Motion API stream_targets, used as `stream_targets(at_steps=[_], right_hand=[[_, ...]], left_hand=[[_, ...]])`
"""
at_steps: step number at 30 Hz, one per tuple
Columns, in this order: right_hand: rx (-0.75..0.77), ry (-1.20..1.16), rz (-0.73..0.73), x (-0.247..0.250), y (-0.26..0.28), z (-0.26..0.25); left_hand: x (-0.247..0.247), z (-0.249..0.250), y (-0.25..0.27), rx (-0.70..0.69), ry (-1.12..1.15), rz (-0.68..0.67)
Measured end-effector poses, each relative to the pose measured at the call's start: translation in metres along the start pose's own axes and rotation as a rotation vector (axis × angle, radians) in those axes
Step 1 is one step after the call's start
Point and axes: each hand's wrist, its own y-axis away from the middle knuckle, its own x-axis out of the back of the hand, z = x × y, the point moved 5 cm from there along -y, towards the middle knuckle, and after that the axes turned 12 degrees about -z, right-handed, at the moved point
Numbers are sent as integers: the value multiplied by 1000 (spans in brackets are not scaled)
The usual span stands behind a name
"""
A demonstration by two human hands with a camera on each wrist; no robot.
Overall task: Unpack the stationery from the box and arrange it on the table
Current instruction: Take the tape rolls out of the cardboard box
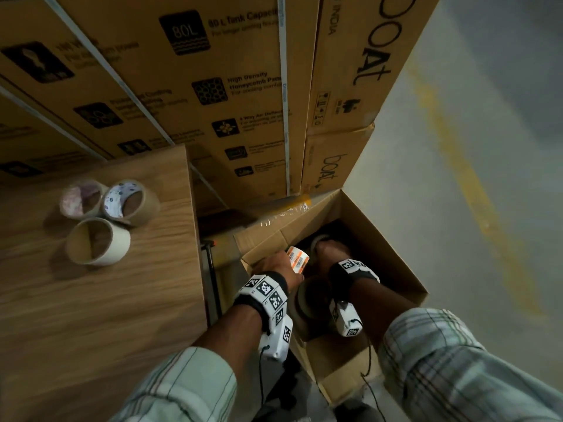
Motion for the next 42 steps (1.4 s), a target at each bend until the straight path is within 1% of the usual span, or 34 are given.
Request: stream_targets(at_steps=[2, 5, 8, 10, 15, 19, 21, 23, 25, 27, 31, 35, 37, 42], right_hand=[[42, 62, 41, 12, 24, -1], [164, 117, 139, 31, 63, -9], [231, 142, 171, 43, 104, -16], [256, 135, 192, 48, 127, -18], [277, 78, 303, 56, 181, -16], [420, -9, 398, 53, 231, -20], [519, -92, 401, 41, 254, -26], [600, -237, 371, 23, 276, -34], [644, -284, 341, 7, 291, -48], [645, -270, 303, -7, 300, -66], [678, -255, 261, -35, 317, -108], [703, -191, 244, -59, 329, -154], [742, -175, 231, -70, 331, -176], [809, -115, 148, -102, 328, -240]], left_hand=[[5, 3, 13, -36, 18, 9], [13, 3, 32, -89, 60, 48], [20, 4, 53, -133, 102, 96], [23, 3, 71, -152, 134, 133], [19, -12, 124, -203, 228, 244], [6, -35, 171, -221, 294, 365], [-6, -51, 194, -206, 297, 418], [-20, -68, 216, -175, 293, 459], [-32, -88, 238, -156, 315, 488], [-42, -110, 259, -147, 359, 531], [-58, -165, 291, -81, 422, 592], [-71, -220, 309, -22, 498, 595], [-76, -245, 316, 5, 551, 604], [-86, -312, 329, 37, 660, 612]])
